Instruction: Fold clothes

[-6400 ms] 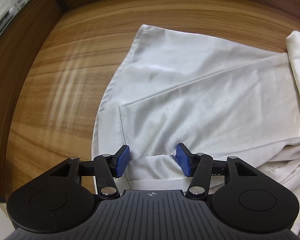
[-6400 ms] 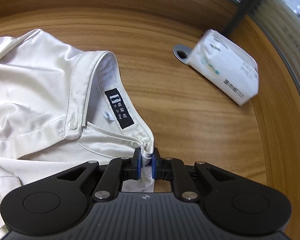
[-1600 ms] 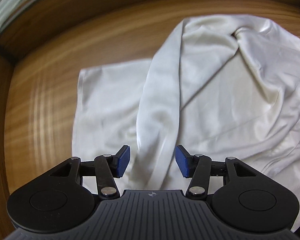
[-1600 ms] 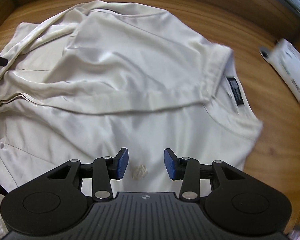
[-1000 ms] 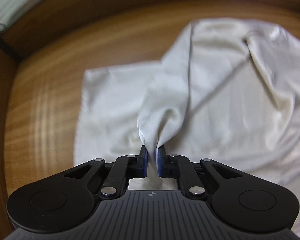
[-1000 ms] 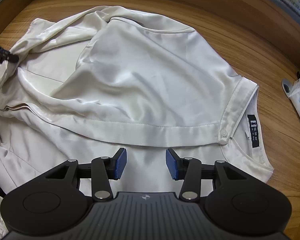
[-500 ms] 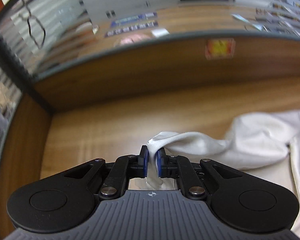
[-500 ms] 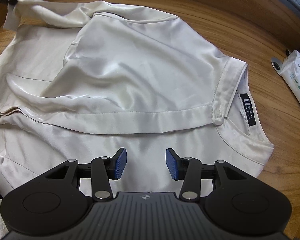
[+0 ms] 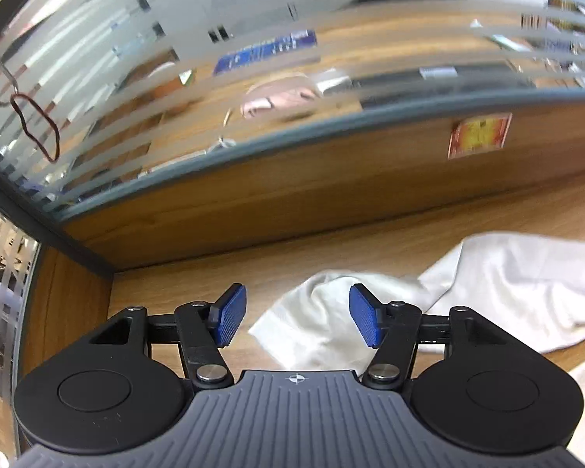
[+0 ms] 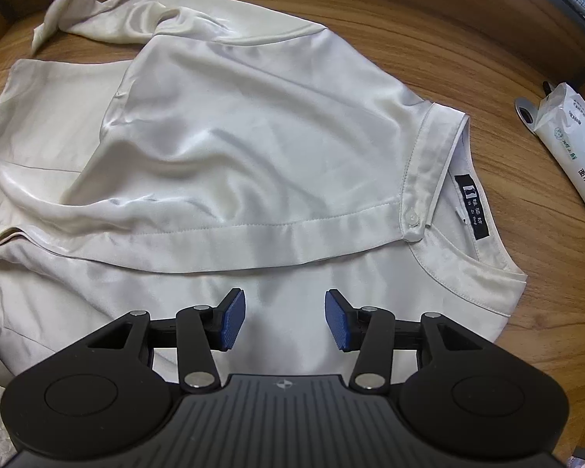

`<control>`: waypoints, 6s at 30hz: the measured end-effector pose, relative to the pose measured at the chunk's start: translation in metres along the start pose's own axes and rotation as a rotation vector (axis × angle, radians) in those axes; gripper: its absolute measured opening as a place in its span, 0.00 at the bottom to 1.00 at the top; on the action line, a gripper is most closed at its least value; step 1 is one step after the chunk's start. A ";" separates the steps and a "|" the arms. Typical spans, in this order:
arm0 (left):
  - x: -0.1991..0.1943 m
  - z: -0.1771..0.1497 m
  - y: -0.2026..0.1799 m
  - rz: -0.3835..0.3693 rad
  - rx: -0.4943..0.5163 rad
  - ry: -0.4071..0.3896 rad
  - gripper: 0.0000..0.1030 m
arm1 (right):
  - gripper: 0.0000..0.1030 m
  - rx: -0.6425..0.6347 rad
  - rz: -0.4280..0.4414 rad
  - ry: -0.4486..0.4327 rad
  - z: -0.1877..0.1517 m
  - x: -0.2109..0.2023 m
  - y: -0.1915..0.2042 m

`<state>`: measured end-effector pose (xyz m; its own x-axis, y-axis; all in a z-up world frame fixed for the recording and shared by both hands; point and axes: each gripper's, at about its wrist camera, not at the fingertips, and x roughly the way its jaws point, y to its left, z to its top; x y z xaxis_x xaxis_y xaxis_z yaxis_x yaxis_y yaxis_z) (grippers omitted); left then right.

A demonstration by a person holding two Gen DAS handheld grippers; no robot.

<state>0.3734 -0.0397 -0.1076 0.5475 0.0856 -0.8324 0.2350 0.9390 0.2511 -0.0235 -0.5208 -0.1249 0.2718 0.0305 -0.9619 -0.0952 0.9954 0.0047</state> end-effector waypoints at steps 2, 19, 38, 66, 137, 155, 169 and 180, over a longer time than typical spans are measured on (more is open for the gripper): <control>0.007 -0.010 0.003 -0.025 0.002 0.030 0.60 | 0.51 0.001 -0.001 0.004 0.000 0.001 0.001; 0.050 -0.094 0.005 -0.135 -0.028 0.175 0.49 | 0.53 0.006 -0.026 0.029 -0.016 -0.008 0.013; 0.054 -0.121 0.020 -0.092 -0.107 0.131 0.02 | 0.54 0.029 -0.069 0.032 -0.041 -0.029 0.025; -0.046 -0.244 0.051 -0.051 -0.235 0.131 0.48 | 0.55 -0.146 -0.054 -0.027 -0.011 -0.014 -0.006; -0.089 -0.306 -0.060 -0.076 -0.491 0.315 0.53 | 0.00 -0.621 0.042 -0.257 0.267 0.072 0.010; -0.082 -0.297 -0.048 -0.161 -0.316 0.256 0.53 | 0.42 -0.374 0.068 -0.328 0.209 -0.017 -0.026; -0.092 -0.345 -0.027 -0.262 -0.097 0.251 0.53 | 0.50 -0.083 -0.035 -0.255 0.002 -0.084 -0.066; -0.112 -0.372 -0.042 -0.333 -0.011 0.260 0.53 | 0.51 0.210 -0.115 -0.151 -0.158 -0.071 -0.100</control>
<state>0.0041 0.0354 -0.2086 0.2220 -0.1437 -0.9644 0.3559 0.9328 -0.0570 -0.1847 -0.6371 -0.1007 0.4103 -0.0867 -0.9078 0.1410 0.9895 -0.0308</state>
